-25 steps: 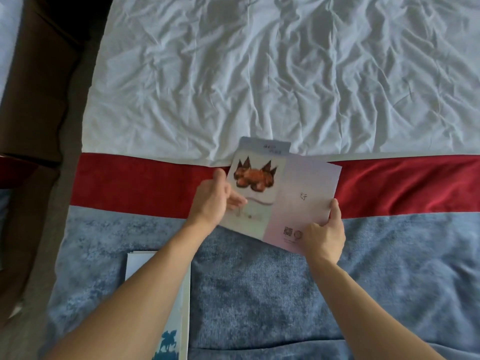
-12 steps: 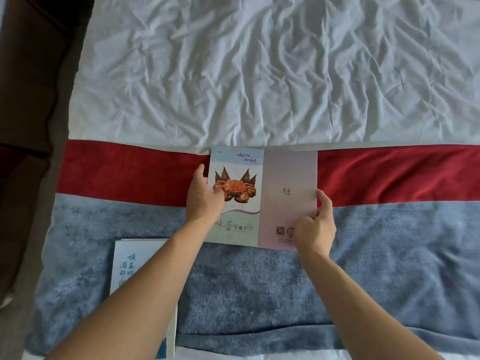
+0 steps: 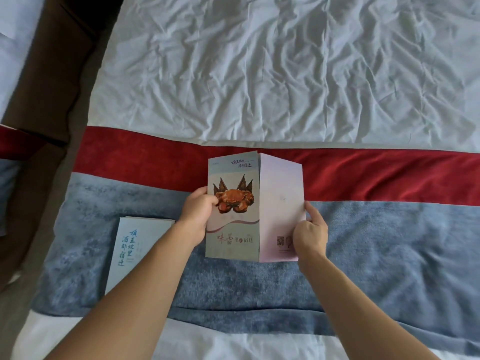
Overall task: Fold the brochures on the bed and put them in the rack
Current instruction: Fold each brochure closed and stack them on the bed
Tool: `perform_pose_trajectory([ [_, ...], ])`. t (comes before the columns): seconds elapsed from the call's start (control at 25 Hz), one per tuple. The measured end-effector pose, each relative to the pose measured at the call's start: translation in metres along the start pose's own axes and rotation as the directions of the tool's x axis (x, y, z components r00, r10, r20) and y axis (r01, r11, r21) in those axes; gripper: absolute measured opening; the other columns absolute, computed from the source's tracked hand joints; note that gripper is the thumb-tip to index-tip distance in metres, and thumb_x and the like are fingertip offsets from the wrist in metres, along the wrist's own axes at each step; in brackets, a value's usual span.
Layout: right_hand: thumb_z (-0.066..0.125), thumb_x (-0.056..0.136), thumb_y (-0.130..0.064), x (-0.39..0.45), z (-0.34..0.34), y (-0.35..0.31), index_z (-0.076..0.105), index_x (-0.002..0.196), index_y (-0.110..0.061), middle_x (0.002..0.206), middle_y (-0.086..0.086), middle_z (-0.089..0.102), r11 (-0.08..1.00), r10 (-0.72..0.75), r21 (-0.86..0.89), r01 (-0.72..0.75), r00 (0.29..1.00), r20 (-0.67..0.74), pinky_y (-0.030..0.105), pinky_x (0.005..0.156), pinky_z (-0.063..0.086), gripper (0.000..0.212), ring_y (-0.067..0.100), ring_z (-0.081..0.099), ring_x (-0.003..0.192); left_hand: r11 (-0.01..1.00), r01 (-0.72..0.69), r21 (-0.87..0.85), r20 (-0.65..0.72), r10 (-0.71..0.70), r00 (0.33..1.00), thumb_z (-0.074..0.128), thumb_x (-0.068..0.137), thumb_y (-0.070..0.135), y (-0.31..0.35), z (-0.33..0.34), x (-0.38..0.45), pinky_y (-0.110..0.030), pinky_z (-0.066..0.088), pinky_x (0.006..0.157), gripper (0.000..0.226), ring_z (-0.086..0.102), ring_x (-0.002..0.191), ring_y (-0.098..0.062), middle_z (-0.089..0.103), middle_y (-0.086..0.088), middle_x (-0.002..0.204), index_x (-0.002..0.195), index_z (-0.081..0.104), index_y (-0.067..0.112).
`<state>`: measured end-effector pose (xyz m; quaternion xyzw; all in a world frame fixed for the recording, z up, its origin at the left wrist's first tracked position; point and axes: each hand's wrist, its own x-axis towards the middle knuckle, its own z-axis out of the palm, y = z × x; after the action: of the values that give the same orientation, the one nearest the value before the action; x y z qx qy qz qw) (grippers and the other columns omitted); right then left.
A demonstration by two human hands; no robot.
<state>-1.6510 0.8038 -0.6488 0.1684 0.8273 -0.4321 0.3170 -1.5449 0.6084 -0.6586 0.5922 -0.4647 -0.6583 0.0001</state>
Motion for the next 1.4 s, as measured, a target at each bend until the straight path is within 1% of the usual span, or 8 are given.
perform_pose_trajectory([
  [0.24,0.033,0.086,0.002,-0.018,-0.003,0.023,0.052,0.143,-0.029,0.121,0.000,0.065,0.998,0.062,-0.046,-0.052,0.962,0.264,0.030,0.072,0.045,0.068,0.014,0.060,0.099,1.000,0.014,0.028,0.036,-0.015,0.999,0.061,0.090,0.012,-0.024,0.012,-0.039,-0.040,0.054,0.086,0.020,0.068,0.100,-0.024,0.075,-0.003,0.102,0.107,0.067,0.021],
  [0.36,0.033,0.083,0.001,-0.026,-0.002,0.026,0.054,0.141,-0.031,0.122,-0.001,0.065,0.998,0.066,-0.018,-0.063,0.950,0.306,0.027,0.069,0.044,0.070,0.013,0.061,0.098,0.985,-0.065,0.158,0.058,0.056,0.997,0.063,0.093,0.019,-0.032,0.033,-0.058,-0.040,0.050,0.098,0.037,0.062,0.110,-0.019,0.068,0.003,0.119,0.129,0.056,0.025],
  [0.52,0.043,0.090,-0.008,-0.035,-0.005,0.030,0.048,0.145,-0.033,0.095,-0.005,0.064,0.997,-0.040,-0.054,0.060,0.947,0.319,0.028,0.069,0.049,0.061,0.013,0.065,0.086,0.997,-0.040,0.060,0.142,0.032,0.989,0.055,0.096,0.025,-0.042,0.041,-0.078,-0.031,0.057,0.074,0.021,0.070,0.091,-0.023,0.076,-0.001,0.100,0.111,0.069,0.023],
  [0.64,0.063,0.090,-0.019,-0.045,-0.002,0.031,0.050,0.142,-0.040,0.113,-0.007,0.059,0.975,-0.173,-0.073,0.208,0.928,0.330,0.021,0.073,0.053,0.058,0.003,0.066,0.087,0.999,-0.014,-0.049,0.243,0.025,0.970,0.062,0.094,0.033,-0.051,0.039,-0.087,-0.037,0.055,0.079,0.024,0.071,0.090,-0.027,0.075,-0.010,0.104,0.111,0.071,0.018],
  [0.88,0.057,0.087,-0.049,-0.073,0.019,0.023,0.077,0.105,-0.028,0.103,-0.007,0.076,0.962,-0.149,0.271,0.019,0.871,0.469,0.024,0.069,0.059,0.034,0.005,0.071,0.095,0.953,-0.295,0.074,0.194,0.276,0.941,0.079,0.082,0.033,-0.059,0.021,-0.094,-0.004,0.045,0.072,0.031,0.059,0.092,0.020,0.067,0.036,0.097,0.106,0.059,0.040],
  [1.12,0.061,0.090,-0.021,-0.087,0.045,0.011,0.076,0.090,-0.026,0.081,-0.006,0.075,0.959,-0.279,0.104,0.262,0.933,0.225,0.039,0.077,0.058,0.015,0.010,0.070,0.080,0.829,-0.535,0.160,0.207,0.502,0.840,0.083,0.078,0.028,-0.064,-0.005,-0.088,-0.007,0.044,0.085,0.035,0.055,0.108,0.010,0.057,0.035,0.107,0.103,0.062,0.039],
  [1.24,0.055,0.091,-0.018,-0.097,0.061,0.003,0.073,0.082,-0.027,0.070,-0.012,0.071,0.934,-0.358,0.030,0.357,0.931,0.074,0.028,0.061,0.052,0.022,0.003,0.064,0.064,0.871,-0.442,0.214,0.111,0.428,0.897,0.073,0.086,0.038,-0.066,-0.033,-0.075,-0.014,0.035,0.093,0.057,0.040,0.122,0.005,0.041,0.024,0.132,0.137,0.048,0.034],
  [1.4,0.051,0.093,-0.017,-0.109,0.088,-0.007,0.068,0.082,-0.029,0.069,-0.011,0.067,0.944,-0.324,0.039,0.327,0.944,-0.067,0.029,0.051,0.050,0.023,0.007,0.062,0.060,0.928,-0.365,0.080,0.051,0.362,0.931,0.067,0.087,0.025,-0.054,-0.065,-0.060,-0.027,0.050,0.087,0.067,0.055,0.116,-0.004,0.051,0.008,0.141,0.145,0.035,0.035],
])
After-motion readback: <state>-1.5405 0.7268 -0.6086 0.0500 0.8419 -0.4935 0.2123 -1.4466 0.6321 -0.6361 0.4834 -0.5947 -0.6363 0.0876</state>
